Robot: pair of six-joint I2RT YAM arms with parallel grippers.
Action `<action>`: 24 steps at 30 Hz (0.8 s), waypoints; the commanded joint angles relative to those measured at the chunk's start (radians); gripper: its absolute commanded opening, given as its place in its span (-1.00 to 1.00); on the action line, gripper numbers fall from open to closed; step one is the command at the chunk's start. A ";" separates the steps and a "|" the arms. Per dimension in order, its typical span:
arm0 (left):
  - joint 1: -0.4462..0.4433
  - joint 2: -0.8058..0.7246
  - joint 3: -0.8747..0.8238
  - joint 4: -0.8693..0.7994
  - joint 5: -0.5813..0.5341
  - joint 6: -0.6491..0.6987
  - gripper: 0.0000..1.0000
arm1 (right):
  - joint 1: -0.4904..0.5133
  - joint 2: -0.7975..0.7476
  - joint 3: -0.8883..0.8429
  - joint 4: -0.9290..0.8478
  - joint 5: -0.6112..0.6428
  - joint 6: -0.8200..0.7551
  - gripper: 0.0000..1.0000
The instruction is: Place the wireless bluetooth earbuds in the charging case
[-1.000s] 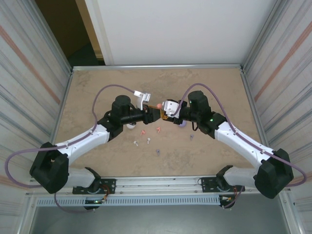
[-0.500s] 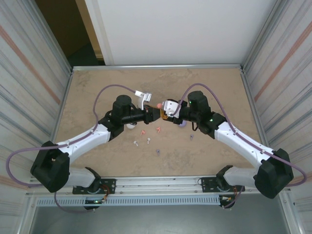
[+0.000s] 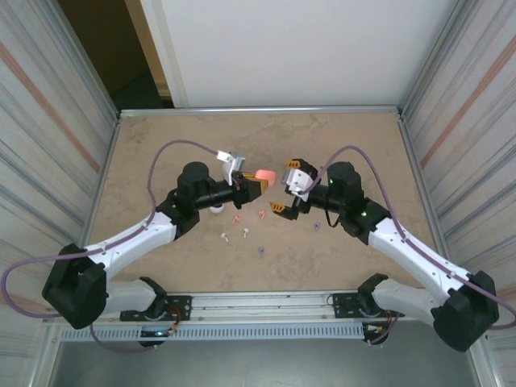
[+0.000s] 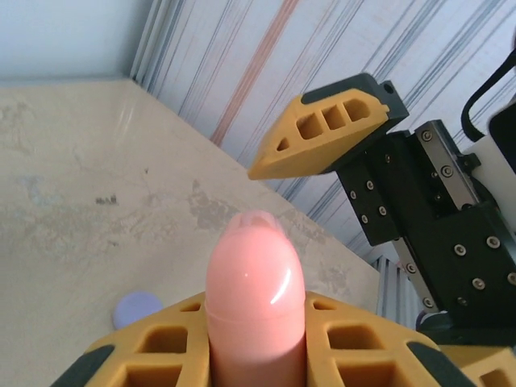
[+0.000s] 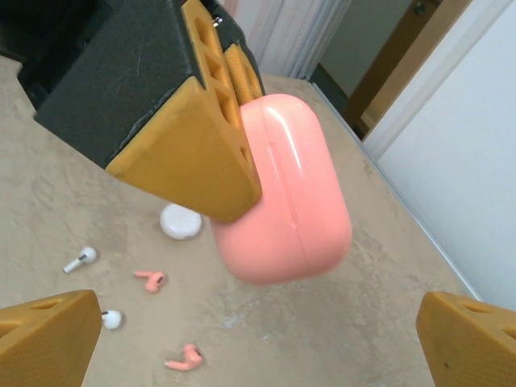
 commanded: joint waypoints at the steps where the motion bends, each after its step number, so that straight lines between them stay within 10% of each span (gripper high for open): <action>1: -0.005 -0.038 -0.054 0.210 0.032 0.110 -1.00 | -0.032 -0.083 -0.084 0.160 -0.056 0.202 0.98; 24: -0.005 -0.002 -0.146 0.614 0.147 0.323 -1.00 | -0.121 -0.101 -0.059 0.451 -0.269 0.608 0.98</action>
